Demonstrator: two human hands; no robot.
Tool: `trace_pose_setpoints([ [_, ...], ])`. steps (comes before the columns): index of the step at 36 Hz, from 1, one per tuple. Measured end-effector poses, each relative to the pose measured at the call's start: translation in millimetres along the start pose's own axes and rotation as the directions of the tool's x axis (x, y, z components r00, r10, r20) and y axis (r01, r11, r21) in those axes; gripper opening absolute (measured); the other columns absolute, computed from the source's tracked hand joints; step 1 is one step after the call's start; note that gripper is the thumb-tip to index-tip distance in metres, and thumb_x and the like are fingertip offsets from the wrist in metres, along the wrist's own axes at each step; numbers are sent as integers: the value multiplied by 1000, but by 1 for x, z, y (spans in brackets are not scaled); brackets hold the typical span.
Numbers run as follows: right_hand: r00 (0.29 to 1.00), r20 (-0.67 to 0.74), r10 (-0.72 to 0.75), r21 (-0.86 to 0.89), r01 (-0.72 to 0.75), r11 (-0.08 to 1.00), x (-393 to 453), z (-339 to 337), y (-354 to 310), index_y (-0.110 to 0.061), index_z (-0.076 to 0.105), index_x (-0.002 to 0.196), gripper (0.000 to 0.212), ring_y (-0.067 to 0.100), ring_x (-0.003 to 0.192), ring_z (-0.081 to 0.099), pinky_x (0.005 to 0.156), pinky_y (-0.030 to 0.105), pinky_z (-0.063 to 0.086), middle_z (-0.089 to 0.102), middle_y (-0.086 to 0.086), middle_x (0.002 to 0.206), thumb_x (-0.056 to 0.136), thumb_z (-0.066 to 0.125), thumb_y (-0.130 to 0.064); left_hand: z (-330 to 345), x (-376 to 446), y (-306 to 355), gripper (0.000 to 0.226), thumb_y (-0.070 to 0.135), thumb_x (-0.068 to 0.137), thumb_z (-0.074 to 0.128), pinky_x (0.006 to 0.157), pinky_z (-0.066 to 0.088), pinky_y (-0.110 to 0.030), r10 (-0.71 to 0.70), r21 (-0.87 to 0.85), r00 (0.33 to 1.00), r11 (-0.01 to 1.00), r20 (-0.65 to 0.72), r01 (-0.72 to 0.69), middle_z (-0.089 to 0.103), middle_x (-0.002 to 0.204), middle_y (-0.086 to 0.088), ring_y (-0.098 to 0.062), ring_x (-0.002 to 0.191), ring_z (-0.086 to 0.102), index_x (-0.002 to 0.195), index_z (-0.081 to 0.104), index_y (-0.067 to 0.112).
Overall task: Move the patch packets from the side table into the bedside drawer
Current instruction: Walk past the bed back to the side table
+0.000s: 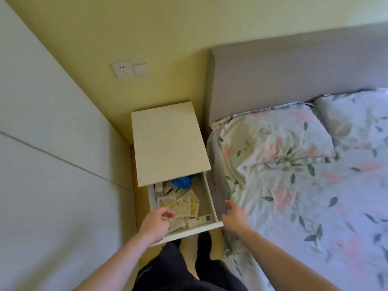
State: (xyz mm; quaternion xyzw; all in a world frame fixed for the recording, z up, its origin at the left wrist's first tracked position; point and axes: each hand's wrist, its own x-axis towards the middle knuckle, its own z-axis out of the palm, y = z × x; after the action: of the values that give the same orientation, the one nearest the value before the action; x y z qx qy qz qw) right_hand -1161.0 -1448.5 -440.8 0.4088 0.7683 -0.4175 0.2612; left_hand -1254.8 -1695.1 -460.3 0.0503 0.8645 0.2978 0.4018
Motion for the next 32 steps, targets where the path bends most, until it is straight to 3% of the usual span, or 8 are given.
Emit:
trace_pose_setpoints([
  [5,995,-95,-22,138,35,990,-34,-2,27,-33,49,139,54,14,122,57,104,36,50,53,-5,139,87,63,-32,5,1,20,35,8,97,51,68,56,-20,149,197,980,965,129,-172,60,123,13,-5,80,59,109,60,40],
  [8,986,-166,-1,192,34,981,-54,4,42,-42,46,136,51,12,124,56,101,38,53,55,-8,140,87,60,-36,4,2,38,36,10,96,55,83,58,-23,210,288,953,920,217,-268,61,126,14,-2,97,62,116,59,39],
  [12,959,-275,63,279,16,960,-98,8,46,-45,45,136,49,2,97,59,88,29,57,56,-9,126,92,59,-29,2,-1,60,39,10,97,54,78,55,-19,260,376,910,847,324,-376,57,131,10,-4,100,62,127,56,35],
  [18,912,-399,99,367,60,928,-161,16,70,-41,45,139,48,12,126,51,103,36,49,51,-8,140,94,57,-27,9,-34,100,32,17,98,52,77,58,-26,364,381,829,759,424,-528,55,120,9,-6,89,62,122,57,38],
  [20,894,-434,112,387,72,919,-184,17,82,-41,45,139,49,13,133,47,106,35,46,49,-6,145,94,57,-28,17,-53,113,32,21,98,55,82,57,-27,413,379,789,712,455,-591,54,119,12,-6,99,60,123,56,40],
  [24,852,-494,174,440,73,895,-238,17,117,-43,44,140,50,5,105,61,80,16,49,45,-9,145,93,54,-32,43,-102,140,32,23,97,58,91,52,-24,508,340,680,607,529,-718,57,118,15,-4,107,58,126,55,38],
  [28,776,-582,241,481,89,872,-300,18,172,-42,44,141,48,12,126,53,104,31,45,50,-8,143,94,57,-35,87,-159,165,30,25,94,62,96,52,-28,571,296,559,491,600,-819,58,118,15,-4,110,58,120,57,40],
  [32,682,-657,322,527,110,843,-369,30,248,-44,45,140,49,7,136,43,113,37,40,46,-14,146,92,58,-38,158,-225,175,31,29,94,65,95,49,-26,575,267,452,380,682,-886,56,116,15,-4,110,56,117,54,45],
])
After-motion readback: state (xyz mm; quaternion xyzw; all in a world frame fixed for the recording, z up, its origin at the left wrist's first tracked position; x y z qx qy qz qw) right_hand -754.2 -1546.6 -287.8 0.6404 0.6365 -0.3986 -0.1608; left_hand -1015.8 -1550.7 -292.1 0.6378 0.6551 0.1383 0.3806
